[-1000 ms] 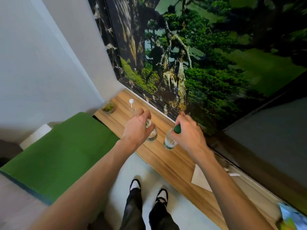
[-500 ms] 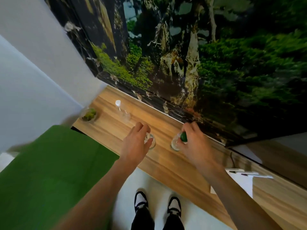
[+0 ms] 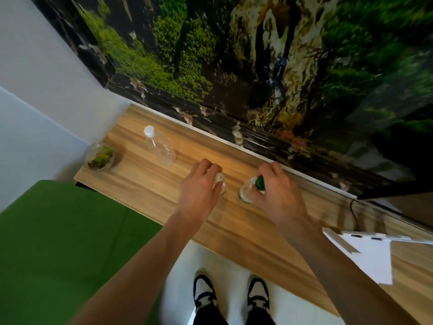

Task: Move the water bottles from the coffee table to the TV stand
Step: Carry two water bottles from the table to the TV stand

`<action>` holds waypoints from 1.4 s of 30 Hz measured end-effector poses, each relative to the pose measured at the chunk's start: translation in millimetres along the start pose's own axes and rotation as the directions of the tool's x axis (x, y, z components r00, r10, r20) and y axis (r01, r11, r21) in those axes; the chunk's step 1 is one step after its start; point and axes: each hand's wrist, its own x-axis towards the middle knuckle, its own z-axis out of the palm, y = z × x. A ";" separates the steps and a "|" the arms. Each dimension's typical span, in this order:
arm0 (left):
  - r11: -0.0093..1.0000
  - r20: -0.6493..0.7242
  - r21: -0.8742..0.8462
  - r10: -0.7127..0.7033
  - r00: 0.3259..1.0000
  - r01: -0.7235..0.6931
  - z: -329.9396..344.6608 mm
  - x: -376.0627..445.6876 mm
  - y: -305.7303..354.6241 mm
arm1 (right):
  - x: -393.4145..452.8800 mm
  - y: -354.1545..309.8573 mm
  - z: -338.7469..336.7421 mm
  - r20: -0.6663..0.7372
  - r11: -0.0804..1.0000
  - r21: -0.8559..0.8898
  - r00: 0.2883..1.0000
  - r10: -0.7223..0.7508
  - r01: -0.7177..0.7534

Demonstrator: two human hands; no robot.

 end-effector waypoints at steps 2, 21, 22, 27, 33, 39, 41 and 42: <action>1.000 -0.001 0.006 -0.006 1.000 0.006 7.5 2.6 -4.9 | 3.5 -0.1 7.6 0.002 1.000 -0.001 1.000 -0.002 0.002; 0.999 -0.052 0.006 0.035 0.998 -0.035 52.9 44.5 -20.7 | 31.9 12.6 46.9 0.010 0.997 0.022 0.997 0.075 -0.075; 1.000 -0.052 0.003 0.030 0.998 -0.029 53.7 46.6 -20.9 | 33.0 12.6 47.8 0.003 0.997 0.025 0.997 0.076 -0.076; 1.000 -0.049 0.000 0.007 0.999 -0.007 55.1 50.2 -22.4 | 34.0 13.3 52.0 0.006 0.996 -0.011 0.997 0.083 -0.083; 0.999 -0.006 0.024 -0.036 0.999 0.036 49.2 45.3 -17.4 | 30.5 11.8 45.4 -0.008 0.984 -0.142 0.994 0.110 -0.110; 0.999 0.020 -0.036 -0.035 0.999 0.035 16.4 34.7 -0.7 | 16.5 5.0 18.1 -0.095 0.988 -0.146 0.995 0.031 -0.045; 0.999 0.026 -0.037 -0.021 0.999 0.022 3.3 25.5 6.5 | 10.0 0.7 6.7 -0.126 0.989 -0.145 0.992 0.004 -0.022; 0.999 0.021 -0.030 -0.014 1.000 0.014 -8.3 19.1 12.4 | 4.1 -3.3 -4.5 -0.138 0.990 -0.141 0.990 -0.011 -0.009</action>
